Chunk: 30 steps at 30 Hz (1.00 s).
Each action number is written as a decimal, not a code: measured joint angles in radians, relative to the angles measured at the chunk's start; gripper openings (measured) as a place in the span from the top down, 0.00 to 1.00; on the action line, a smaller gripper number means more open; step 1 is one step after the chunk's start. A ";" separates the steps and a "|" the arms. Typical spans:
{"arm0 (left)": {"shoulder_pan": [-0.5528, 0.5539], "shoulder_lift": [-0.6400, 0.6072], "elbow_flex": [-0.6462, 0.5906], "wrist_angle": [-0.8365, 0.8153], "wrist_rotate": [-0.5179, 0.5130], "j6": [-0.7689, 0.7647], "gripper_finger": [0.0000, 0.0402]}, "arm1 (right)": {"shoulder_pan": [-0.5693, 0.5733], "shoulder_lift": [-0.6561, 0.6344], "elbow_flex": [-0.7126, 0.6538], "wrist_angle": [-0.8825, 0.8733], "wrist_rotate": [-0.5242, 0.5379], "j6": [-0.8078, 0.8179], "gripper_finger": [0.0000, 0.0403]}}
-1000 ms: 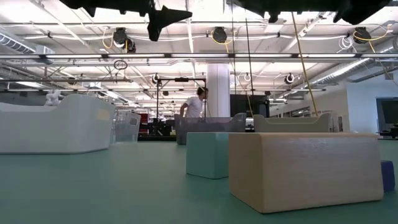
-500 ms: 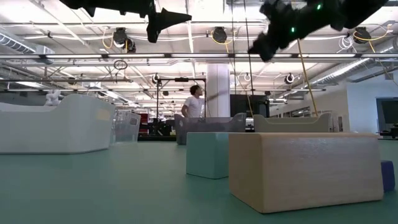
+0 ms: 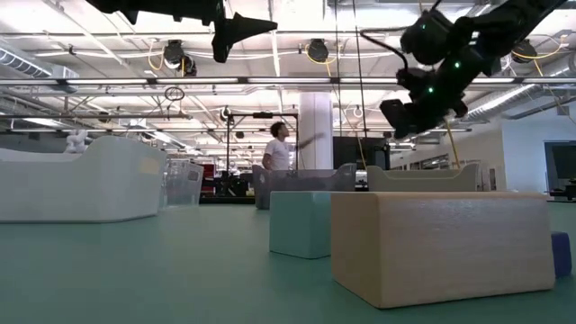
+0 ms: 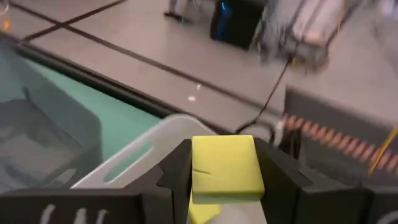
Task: Sort & place blocks by color
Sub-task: Put the green block into the gray bin, then put the right brown block into the white bin
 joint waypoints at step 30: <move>-0.001 0.000 0.000 -0.020 0.001 -0.057 0.39 | -0.128 -0.059 -0.186 0.096 -0.290 0.287 0.36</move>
